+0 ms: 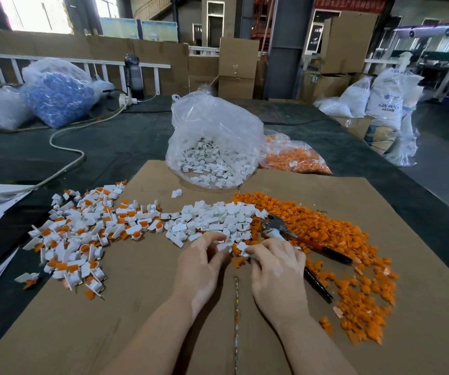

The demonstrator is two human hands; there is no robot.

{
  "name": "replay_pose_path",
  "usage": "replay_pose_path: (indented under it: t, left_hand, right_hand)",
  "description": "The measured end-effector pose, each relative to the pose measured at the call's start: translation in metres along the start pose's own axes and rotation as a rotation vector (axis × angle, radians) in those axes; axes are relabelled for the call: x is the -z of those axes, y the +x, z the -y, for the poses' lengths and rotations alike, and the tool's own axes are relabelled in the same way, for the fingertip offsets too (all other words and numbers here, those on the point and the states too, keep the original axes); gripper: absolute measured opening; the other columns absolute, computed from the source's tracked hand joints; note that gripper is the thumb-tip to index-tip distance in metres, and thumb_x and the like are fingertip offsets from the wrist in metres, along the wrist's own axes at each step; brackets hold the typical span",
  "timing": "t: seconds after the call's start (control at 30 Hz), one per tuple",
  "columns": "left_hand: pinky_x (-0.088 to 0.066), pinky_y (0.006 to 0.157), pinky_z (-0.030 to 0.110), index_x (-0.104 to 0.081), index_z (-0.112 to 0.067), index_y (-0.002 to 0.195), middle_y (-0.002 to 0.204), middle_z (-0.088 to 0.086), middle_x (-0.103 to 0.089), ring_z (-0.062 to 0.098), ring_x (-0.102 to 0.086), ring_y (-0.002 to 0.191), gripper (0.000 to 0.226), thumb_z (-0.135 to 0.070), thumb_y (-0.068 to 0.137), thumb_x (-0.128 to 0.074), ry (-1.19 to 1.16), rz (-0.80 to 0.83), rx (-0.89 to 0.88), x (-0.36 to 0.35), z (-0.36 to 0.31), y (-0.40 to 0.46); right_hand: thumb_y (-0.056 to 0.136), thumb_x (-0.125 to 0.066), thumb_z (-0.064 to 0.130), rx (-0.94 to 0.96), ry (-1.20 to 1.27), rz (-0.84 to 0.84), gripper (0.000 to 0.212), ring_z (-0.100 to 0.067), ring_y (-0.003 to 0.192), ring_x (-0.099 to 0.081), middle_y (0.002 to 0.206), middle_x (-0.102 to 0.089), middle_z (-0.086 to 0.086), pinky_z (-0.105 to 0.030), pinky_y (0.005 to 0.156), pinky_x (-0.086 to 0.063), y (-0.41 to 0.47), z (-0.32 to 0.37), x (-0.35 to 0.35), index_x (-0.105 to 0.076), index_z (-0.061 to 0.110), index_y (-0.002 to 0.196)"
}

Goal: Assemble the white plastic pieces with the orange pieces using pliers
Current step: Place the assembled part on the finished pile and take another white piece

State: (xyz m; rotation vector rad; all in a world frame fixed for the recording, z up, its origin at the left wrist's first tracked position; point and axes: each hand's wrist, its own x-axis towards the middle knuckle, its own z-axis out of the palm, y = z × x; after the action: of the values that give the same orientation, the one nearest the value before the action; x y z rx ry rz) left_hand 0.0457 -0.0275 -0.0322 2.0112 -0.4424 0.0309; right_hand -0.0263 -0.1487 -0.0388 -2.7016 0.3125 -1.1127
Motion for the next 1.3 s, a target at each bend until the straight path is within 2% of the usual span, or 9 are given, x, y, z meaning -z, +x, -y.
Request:
replay_pose_path:
  t: [0.17,0.33,0.47,0.63,0.77,0.87,0.97,1.1,1.3]
  left_hand:
    - [-0.036,0.058,0.008,-0.056,-0.030,0.080,0.067,-0.008,-0.053,0.004,-0.048,0.063,0.019,-0.017,0.082,-0.070,-0.034,-0.001,0.037,-0.001,0.000,0.001]
    - [-0.036,0.059,0.008,-0.054,-0.032,0.076,0.071,-0.009,-0.055,0.002,-0.049,0.067,0.020,-0.020,0.084,-0.067,0.006,0.049,0.014,-0.001,0.000,0.000]
    - [-0.035,0.059,0.008,-0.052,-0.031,0.077,0.070,-0.010,-0.056,-0.002,-0.050,0.066,0.017,-0.023,0.087,-0.063,0.049,0.079,-0.026,0.000,-0.001,-0.001]
    - [-0.036,0.058,0.011,-0.050,-0.033,0.077,0.068,-0.011,-0.056,-0.002,-0.051,0.066,0.018,-0.026,0.088,-0.062,0.052,0.135,-0.021,-0.001,0.000,-0.002]
    - [-0.043,0.070,0.023,-0.050,-0.037,0.079,0.073,-0.011,-0.057,0.007,-0.054,0.074,0.020,-0.024,0.088,-0.061,0.076,0.157,-0.022,-0.001,0.000,-0.001]
    - [-0.045,0.074,0.026,-0.053,-0.036,0.083,0.072,-0.010,-0.060,0.008,-0.057,0.077,0.016,-0.024,0.087,-0.063,0.048,0.185,-0.011,0.001,0.000,-0.001]
    - [-0.045,0.072,0.026,-0.056,-0.032,0.085,0.073,-0.006,-0.064,0.010,-0.059,0.074,0.012,-0.023,0.086,-0.065,-0.033,0.212,0.023,0.002,-0.002,-0.002]
    - [-0.044,0.072,0.023,-0.060,-0.028,0.085,0.074,-0.002,-0.068,0.012,-0.062,0.075,0.012,-0.018,0.085,-0.066,-0.119,0.193,0.072,0.003,-0.004,-0.002]
    - [-0.038,0.059,0.005,-0.063,-0.021,0.086,0.075,0.001,-0.069,0.004,-0.060,0.067,0.010,-0.014,0.082,-0.069,-0.172,0.171,0.089,0.003,-0.005,-0.002]
  right_hand:
    - [0.064,-0.085,0.014,0.146,-0.070,0.077,0.019,-0.022,0.072,-0.058,0.078,-0.060,0.002,-0.034,0.073,-0.033,0.002,0.005,0.001,-0.070,0.022,0.074]
    - [0.065,-0.082,0.007,0.121,-0.012,0.093,0.024,-0.021,0.070,-0.057,0.076,-0.062,0.004,-0.032,0.069,-0.030,0.002,0.004,0.001,-0.062,0.018,0.072]
    - [0.071,-0.077,0.002,0.063,0.093,0.078,0.028,-0.023,0.077,-0.061,0.084,-0.065,0.001,-0.036,0.068,-0.043,0.002,0.002,0.006,-0.070,0.016,0.093]
    - [0.074,-0.076,0.002,-0.005,0.248,0.085,0.017,-0.017,0.077,-0.061,0.081,-0.065,0.003,-0.034,0.069,-0.050,0.003,0.002,0.011,-0.068,0.013,0.085]
    - [0.084,-0.067,0.007,-0.194,0.466,0.143,0.008,-0.006,0.079,-0.062,0.080,-0.068,0.009,-0.024,0.071,-0.051,0.003,0.000,0.013,-0.069,0.014,0.088]
    - [0.086,-0.065,0.011,-0.269,0.542,0.177,0.007,-0.002,0.080,-0.062,0.080,-0.067,0.012,-0.024,0.073,-0.051,0.004,0.000,0.014,-0.069,0.016,0.089]
    - [0.085,-0.067,0.016,-0.257,0.524,0.216,0.001,-0.007,0.081,-0.059,0.079,-0.064,0.010,-0.028,0.073,-0.049,0.005,0.000,0.013,-0.067,0.016,0.084]
    - [0.081,-0.071,0.017,-0.146,0.339,0.180,0.011,-0.010,0.072,-0.051,0.072,-0.060,0.006,-0.025,0.068,-0.040,0.004,0.002,0.012,-0.063,0.014,0.074]
    - [0.075,-0.075,0.011,-0.069,0.252,0.177,0.020,-0.015,0.062,-0.049,0.062,-0.054,0.004,-0.031,0.064,-0.039,0.003,0.003,0.010,-0.057,0.013,0.065]
